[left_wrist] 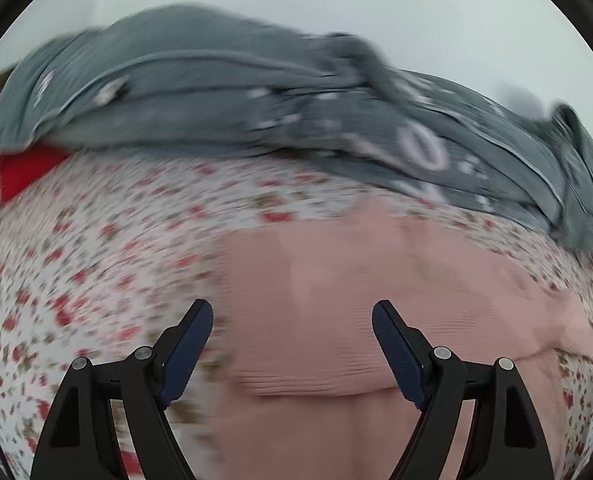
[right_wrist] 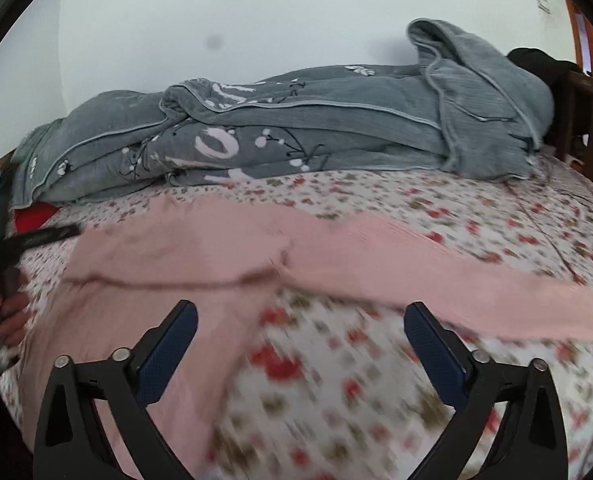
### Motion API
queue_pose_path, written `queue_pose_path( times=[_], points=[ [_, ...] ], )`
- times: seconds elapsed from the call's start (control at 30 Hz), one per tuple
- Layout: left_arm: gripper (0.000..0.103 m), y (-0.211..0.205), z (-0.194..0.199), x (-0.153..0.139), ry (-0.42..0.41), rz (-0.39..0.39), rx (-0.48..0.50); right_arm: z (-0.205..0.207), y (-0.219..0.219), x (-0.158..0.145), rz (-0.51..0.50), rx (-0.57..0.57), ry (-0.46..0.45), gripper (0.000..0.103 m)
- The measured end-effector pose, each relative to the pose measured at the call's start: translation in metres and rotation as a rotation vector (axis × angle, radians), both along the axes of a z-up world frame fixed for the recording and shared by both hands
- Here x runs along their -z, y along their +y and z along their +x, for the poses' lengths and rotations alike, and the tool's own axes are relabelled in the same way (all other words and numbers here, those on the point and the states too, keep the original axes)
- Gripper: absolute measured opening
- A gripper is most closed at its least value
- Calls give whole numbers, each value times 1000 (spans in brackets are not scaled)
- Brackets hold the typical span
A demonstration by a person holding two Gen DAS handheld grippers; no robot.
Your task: Fold small clothes
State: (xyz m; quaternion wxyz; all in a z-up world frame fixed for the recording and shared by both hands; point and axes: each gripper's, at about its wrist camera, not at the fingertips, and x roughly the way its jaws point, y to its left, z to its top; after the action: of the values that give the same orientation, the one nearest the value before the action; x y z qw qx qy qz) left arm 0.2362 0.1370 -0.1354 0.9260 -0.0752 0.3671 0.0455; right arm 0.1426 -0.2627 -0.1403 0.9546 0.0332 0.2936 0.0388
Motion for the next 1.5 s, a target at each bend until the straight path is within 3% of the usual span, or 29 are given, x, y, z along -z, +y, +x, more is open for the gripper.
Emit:
queue_pose_path(
  times=[0.13,0.2,0.33,0.43,0.47,0.5,0.57,0.67,0.73,0.77,0.93,1.07,1.13,1.23,1.3,1.5],
  points=[
    [78,37,7,21,32,-95,-27,42,21,4,-25,0,28,77],
    [70,39,20,33,51,-166,17,64,30,13,-41,6,82,64],
    [66,31,51,56,116,-184,66,96,36,34,-51,23,186,64],
    [40,30,68,66,140,-213,51,107,40,50,-66,23,238,64],
    [13,33,71,62,127,-242,61,108,41,51,-78,25,235,59],
    [14,36,71,57,110,-259,68,105,44,50,-87,11,218,38],
    [14,45,66,39,23,-307,71,102,49,48,-103,-28,191,13],
    [16,47,67,39,37,-279,74,99,59,50,-154,-34,175,13],
    [25,46,72,55,102,-199,29,99,65,54,-192,-31,179,13],
    [37,45,74,64,144,-149,8,99,66,54,-206,-31,177,14],
    [43,51,56,46,60,-161,-36,100,65,54,-200,-37,177,15],
    [41,33,43,29,-4,-155,57,101,63,55,-185,-35,179,16],
    [41,20,41,33,9,-125,83,100,64,55,-188,-32,178,18],
    [41,1,38,59,73,-73,95,98,60,54,-193,-1,176,37],
    [44,-10,33,63,52,13,87,94,54,51,-158,6,174,42],
    [60,-22,34,63,61,115,62,87,42,56,-58,-4,164,57]
  ],
)
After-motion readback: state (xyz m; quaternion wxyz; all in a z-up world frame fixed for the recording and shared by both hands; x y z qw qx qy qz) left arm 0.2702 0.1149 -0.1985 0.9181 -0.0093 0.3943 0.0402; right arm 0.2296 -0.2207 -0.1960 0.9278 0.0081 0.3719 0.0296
